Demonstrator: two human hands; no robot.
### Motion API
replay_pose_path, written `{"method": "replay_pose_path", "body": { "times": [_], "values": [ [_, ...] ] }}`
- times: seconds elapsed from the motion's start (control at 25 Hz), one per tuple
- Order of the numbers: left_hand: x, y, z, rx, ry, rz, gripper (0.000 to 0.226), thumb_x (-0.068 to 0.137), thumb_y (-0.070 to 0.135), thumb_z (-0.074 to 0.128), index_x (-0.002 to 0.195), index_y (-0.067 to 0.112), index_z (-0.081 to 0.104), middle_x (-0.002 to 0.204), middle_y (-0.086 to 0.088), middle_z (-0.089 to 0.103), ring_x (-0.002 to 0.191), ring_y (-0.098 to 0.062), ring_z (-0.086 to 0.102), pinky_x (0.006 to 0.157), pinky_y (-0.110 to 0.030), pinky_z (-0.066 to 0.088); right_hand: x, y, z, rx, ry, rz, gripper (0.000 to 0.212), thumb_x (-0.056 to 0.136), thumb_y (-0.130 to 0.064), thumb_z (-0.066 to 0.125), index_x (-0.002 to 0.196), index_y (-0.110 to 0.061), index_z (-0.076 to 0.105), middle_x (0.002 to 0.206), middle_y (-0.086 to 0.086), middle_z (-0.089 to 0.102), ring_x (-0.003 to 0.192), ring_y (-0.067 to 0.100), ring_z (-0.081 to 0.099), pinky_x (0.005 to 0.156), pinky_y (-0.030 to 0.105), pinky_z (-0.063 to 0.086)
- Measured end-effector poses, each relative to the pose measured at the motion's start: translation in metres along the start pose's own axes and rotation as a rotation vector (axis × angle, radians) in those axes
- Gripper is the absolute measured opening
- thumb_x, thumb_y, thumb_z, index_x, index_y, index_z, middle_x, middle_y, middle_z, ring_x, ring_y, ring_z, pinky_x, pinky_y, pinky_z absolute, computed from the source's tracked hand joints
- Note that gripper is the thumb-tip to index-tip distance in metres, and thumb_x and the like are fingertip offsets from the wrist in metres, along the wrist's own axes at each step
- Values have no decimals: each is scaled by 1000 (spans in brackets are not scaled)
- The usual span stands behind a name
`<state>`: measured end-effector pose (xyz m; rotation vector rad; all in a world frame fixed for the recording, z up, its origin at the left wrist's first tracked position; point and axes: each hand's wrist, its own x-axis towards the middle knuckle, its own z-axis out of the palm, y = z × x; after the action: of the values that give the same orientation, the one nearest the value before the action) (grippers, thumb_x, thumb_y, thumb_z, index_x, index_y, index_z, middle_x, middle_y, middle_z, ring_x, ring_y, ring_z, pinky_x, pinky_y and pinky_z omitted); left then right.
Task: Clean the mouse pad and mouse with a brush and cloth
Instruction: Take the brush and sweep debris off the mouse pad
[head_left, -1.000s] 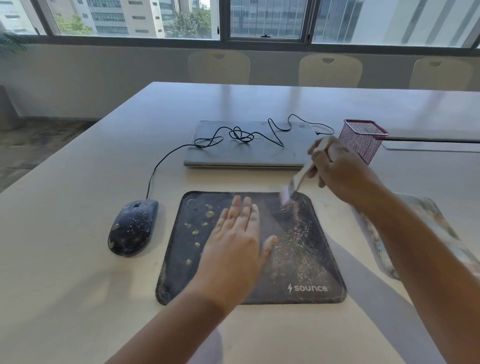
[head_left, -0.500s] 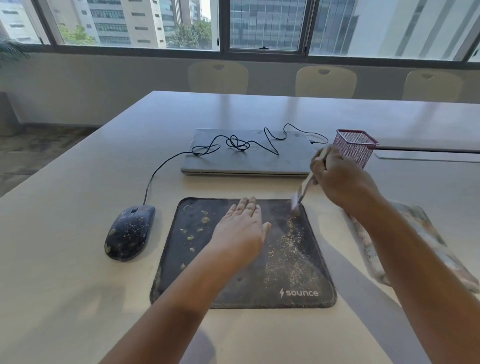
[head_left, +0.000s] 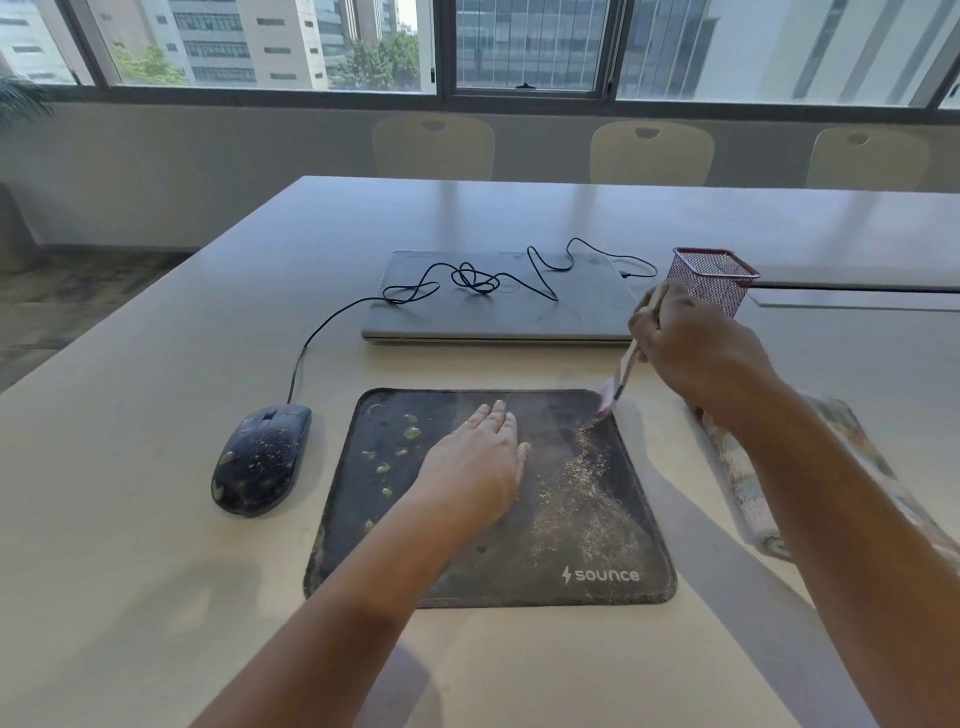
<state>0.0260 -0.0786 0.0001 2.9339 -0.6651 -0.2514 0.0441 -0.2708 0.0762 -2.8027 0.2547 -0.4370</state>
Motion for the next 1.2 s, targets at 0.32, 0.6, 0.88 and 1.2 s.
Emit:
{"method": "replay_pose_path", "body": {
  "times": [0.32, 0.6, 0.88, 1.2],
  "values": [
    [1, 0, 2, 8, 33, 10, 52, 101, 28, 17, 146, 3, 10, 156, -9, 5, 144, -18, 3, 115, -26, 4, -16, -26, 24, 475, -236, -399, 12, 96, -24, 40, 102, -33, 45, 83, -8, 68, 61, -4, 56, 66, 27, 45],
    [3, -1, 5, 17, 51, 16, 51, 101, 27, 17, 146, 3, 10, 156, -10, 6, 144, -18, 3, 115, -25, 2, -4, -4, 6, 210, -136, -363, 18, 92, -23, 44, 106, -31, 53, 90, -6, 58, 76, 17, 54, 69, 30, 41],
    [8, -3, 7, 6, 42, 12, 53, 101, 28, 19, 145, 1, 11, 156, -12, 7, 144, -19, 1, 117, -28, 5, -18, -32, 30, 602, -283, -511, 24, 94, -7, 48, 101, -25, 63, 104, 3, 57, 77, 13, 56, 70, 14, 44],
    [6, -3, 8, 15, 43, 11, 51, 101, 27, 16, 146, 3, 9, 156, -10, 5, 144, -19, 2, 116, -27, 3, 4, 6, 5, 76, -193, -343, 18, 91, -38, 42, 97, -32, 58, 87, -2, 68, 78, 24, 65, 79, 42, 52]
  ]
}}
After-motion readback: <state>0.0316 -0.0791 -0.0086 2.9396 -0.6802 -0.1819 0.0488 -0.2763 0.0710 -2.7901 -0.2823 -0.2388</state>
